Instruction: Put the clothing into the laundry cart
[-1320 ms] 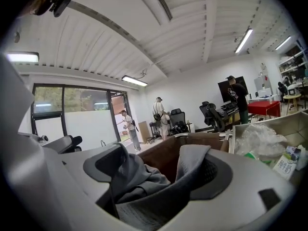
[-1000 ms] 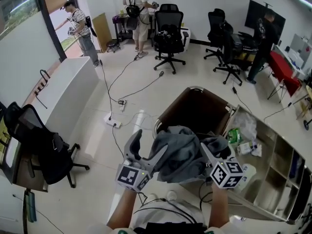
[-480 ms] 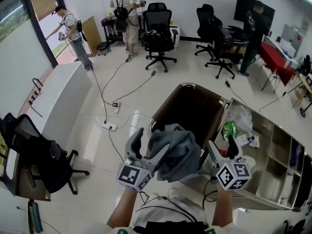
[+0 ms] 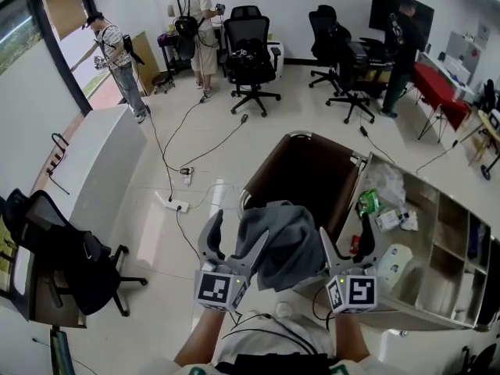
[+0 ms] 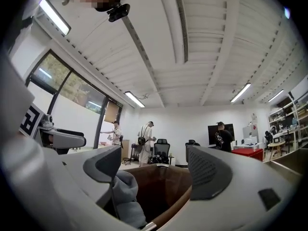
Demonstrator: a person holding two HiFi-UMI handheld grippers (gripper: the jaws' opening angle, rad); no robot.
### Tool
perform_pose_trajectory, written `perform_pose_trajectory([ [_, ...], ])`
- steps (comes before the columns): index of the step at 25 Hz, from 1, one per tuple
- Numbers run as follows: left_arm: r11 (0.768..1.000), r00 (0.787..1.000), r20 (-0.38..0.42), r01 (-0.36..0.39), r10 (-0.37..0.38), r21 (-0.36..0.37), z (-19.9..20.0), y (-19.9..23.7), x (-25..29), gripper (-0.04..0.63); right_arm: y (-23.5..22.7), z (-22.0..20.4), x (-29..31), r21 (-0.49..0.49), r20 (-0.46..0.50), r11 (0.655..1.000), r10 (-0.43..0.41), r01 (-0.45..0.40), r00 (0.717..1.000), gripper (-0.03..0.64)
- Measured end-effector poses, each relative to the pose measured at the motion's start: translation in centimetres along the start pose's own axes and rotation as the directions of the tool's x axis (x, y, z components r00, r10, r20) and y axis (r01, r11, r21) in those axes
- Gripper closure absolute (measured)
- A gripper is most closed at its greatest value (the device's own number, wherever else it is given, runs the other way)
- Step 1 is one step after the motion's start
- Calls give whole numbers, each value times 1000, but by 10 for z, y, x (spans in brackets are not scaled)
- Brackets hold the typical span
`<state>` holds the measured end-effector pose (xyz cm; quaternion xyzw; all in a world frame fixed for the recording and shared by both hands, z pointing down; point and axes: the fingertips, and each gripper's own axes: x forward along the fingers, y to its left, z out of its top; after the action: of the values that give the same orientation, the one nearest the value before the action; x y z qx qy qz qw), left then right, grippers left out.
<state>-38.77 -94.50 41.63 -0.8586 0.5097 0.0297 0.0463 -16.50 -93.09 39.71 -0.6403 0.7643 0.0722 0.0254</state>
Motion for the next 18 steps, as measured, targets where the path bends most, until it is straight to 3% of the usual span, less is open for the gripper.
perform_pose_trajectory([
  [10, 999, 999, 0, -46, 46, 7, -6, 13, -14, 178, 21, -7, 9, 34, -34, 998, 46, -45, 998, 163],
  [15, 998, 998, 3, -62, 62, -22, 2, 19, -19, 178, 37, -4, 14, 39, -30, 995, 98, -97, 995, 163],
  [18, 997, 997, 7, -76, 76, 2, -5, 29, -25, 178, 41, -5, 17, 31, -19, 994, 108, -107, 994, 163],
])
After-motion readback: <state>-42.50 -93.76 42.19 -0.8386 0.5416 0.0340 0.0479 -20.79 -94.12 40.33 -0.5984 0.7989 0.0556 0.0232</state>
